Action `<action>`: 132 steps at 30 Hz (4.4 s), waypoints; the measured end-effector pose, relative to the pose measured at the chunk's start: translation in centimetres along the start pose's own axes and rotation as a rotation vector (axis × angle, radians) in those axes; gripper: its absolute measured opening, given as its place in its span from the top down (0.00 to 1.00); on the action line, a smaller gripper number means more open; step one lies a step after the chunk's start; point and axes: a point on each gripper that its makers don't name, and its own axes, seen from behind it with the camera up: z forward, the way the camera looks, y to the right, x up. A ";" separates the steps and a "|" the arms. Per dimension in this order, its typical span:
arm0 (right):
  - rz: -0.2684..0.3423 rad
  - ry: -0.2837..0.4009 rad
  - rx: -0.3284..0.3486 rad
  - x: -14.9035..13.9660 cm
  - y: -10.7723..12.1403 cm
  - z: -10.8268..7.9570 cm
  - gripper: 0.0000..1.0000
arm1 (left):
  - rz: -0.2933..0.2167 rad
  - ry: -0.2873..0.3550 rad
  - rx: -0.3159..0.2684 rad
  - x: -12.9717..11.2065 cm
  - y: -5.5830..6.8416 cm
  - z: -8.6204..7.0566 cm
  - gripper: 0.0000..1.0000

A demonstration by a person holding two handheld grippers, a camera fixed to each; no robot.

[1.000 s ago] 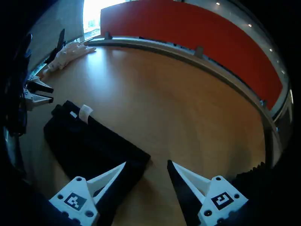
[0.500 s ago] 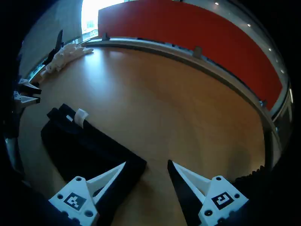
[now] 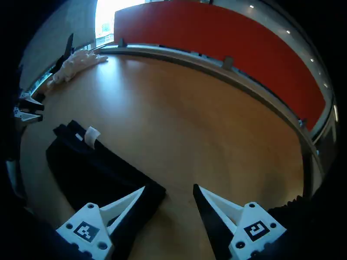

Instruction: Fold towel

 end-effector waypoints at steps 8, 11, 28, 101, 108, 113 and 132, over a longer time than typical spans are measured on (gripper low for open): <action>-0.003 0.002 -0.005 0.0 0.4 0.0 0.25 | -0.003 0.002 0.002 0.0 0.0 -0.2 0.42; -0.004 0.005 -0.004 0.1 0.3 0.0 0.25 | -0.005 0.004 0.002 0.0 0.1 -0.4 0.42; -0.015 0.047 0.011 1.4 -0.7 -0.6 0.00 | -0.029 0.009 0.007 -0.4 0.0 -1.3 0.42; -0.205 0.047 0.161 6.3 -11.1 3.0 0.00 | -0.246 0.004 0.153 -7.7 -5.1 -9.8 0.00; -0.201 0.050 0.166 5.8 -11.2 2.4 0.00 | -0.238 0.004 0.152 -7.6 -4.8 -9.8 0.00; -0.194 0.048 0.164 4.6 -11.1 1.7 0.00 | -0.233 0.003 0.149 -7.6 -4.6 -9.9 0.00; -0.146 0.026 0.137 -1.1 -8.8 -2.1 0.00 | -0.224 0.006 0.142 -7.5 -4.0 -10.2 0.00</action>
